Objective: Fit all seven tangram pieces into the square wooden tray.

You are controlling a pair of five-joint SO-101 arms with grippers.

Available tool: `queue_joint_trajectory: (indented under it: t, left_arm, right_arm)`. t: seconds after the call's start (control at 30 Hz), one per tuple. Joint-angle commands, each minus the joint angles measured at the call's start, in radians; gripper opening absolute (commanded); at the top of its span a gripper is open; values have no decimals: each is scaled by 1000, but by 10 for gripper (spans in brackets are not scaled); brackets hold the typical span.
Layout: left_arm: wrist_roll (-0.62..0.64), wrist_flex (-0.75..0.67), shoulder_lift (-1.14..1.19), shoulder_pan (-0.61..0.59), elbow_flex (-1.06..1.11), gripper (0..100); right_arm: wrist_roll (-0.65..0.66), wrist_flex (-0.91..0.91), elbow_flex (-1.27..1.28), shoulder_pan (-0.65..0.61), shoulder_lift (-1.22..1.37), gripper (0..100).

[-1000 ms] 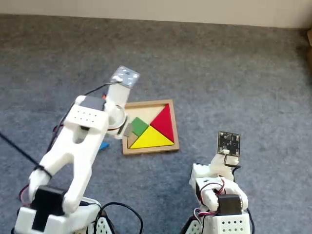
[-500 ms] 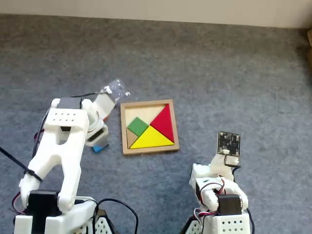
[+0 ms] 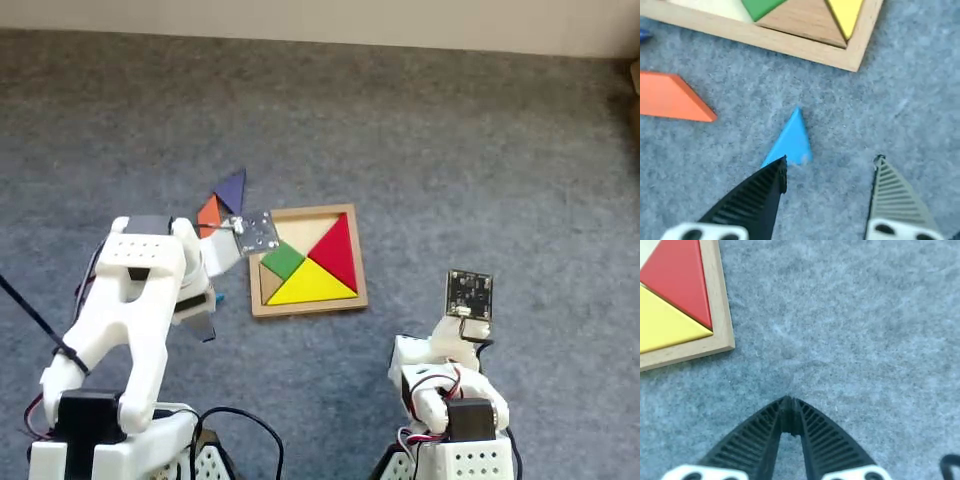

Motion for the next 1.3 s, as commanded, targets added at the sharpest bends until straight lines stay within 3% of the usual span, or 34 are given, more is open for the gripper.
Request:
queue_joint_trajectory:
  t: [0.0,0.17,0.4,0.53,0.77,0.97,1.13,1.27]
  left_arm:
    - [-23,-77,-21,-21,21,274]
    - [-49,-190,-19,-58,68,274]
    - [-91,-195,-8,-73,73,274]
    - [-84,-213,119,-71,13,274]
    - [18,-132,332,-65,-214,266]
    - [26,-124,346,-10,-223,175]
    - [130,-124,344,27,-231,147]
    - [146,-123,343,47,-231,109]
  right_arm:
    - [-8,10,120,7,-25,5]
    - [-8,10,120,7,-25,5]
    - [-8,10,120,7,-25,5]
    - [-8,10,120,7,-25,5]
    - [-8,10,120,7,-25,5]
    - [-8,10,120,7,-25,5]
    - [-8,10,120,7,-25,5]
    - [-8,10,120,7,-25,5]
